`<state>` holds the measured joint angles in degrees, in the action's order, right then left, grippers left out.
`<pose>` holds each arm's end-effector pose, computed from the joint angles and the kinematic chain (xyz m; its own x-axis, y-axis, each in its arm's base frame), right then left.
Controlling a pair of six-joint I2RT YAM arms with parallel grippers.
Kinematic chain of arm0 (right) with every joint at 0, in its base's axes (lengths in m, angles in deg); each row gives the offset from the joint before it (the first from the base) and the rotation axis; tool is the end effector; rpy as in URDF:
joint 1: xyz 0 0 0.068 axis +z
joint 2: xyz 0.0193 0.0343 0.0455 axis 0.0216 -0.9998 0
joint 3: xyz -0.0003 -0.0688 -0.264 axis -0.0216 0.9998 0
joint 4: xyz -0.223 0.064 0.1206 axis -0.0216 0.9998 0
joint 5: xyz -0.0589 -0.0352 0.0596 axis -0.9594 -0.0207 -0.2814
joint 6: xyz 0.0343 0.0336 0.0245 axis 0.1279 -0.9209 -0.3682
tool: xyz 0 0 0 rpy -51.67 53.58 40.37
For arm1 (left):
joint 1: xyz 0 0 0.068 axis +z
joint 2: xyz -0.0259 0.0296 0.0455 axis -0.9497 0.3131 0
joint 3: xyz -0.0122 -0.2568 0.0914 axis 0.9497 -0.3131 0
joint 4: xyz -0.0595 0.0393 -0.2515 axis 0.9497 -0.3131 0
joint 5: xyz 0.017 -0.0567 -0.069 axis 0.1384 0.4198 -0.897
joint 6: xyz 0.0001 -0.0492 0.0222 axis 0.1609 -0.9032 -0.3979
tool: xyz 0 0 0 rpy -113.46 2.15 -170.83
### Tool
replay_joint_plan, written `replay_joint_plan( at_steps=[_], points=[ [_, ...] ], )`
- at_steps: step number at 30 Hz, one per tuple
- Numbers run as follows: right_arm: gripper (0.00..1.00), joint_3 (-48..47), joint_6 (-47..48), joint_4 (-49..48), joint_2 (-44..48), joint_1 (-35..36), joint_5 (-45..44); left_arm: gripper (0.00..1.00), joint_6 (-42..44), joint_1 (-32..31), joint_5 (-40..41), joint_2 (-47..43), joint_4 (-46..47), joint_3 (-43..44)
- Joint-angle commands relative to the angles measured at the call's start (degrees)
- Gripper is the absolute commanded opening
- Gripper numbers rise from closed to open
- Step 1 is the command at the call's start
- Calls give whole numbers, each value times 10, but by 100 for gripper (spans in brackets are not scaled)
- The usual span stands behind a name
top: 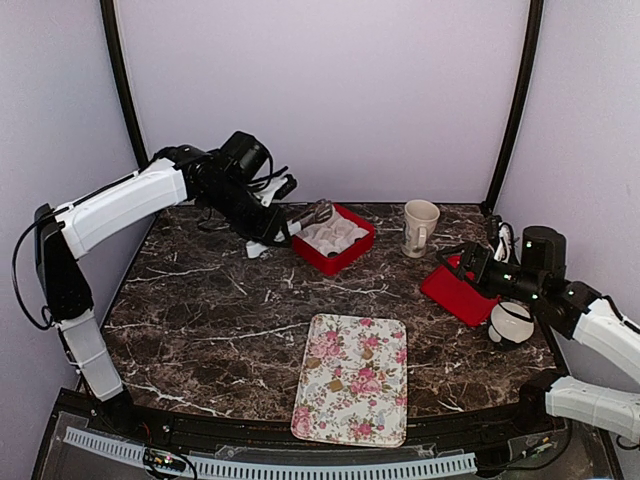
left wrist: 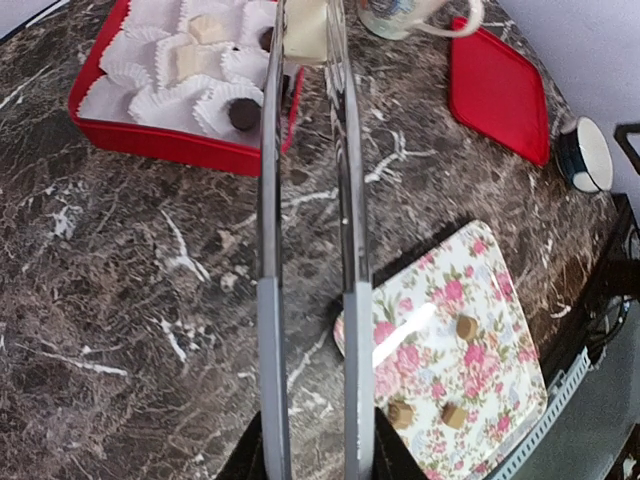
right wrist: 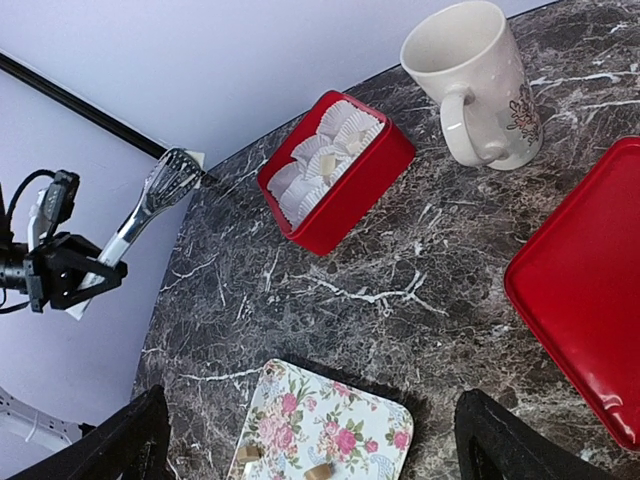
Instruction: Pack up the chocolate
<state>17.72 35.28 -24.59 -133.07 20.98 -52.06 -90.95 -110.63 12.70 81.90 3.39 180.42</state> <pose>0.1654 0.0777 0.2611 -0.6332 0.4420 -0.6354 -0.2291 0.6771 0.6993 0.2974 -0.2502 0.3418 -0.7356 0.3603 -0.5737 0.5940 0.7502 -0.2904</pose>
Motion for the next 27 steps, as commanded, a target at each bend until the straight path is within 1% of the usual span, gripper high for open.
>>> replay_joint_plan(
  at_steps=[1,4,8,11,17,27],
  points=[
    [100,-25,10,-7,-10,-2,-11,18,18,32,-4,48,8,49],
    [100,-30,13,-4,-16,-3,-15,18,27,52,0,82,9,76],
    [100,-32,14,-5,-29,-3,-15,19,27,73,-18,118,22,96],
    [100,-34,14,-6,-34,-3,-16,19,30,77,-25,140,22,106],
    [100,-31,10,-13,-43,-4,-18,20,38,78,-37,155,24,85],
    [100,-29,6,-29,-59,-5,-13,22,49,78,-46,170,25,78]
  ],
)
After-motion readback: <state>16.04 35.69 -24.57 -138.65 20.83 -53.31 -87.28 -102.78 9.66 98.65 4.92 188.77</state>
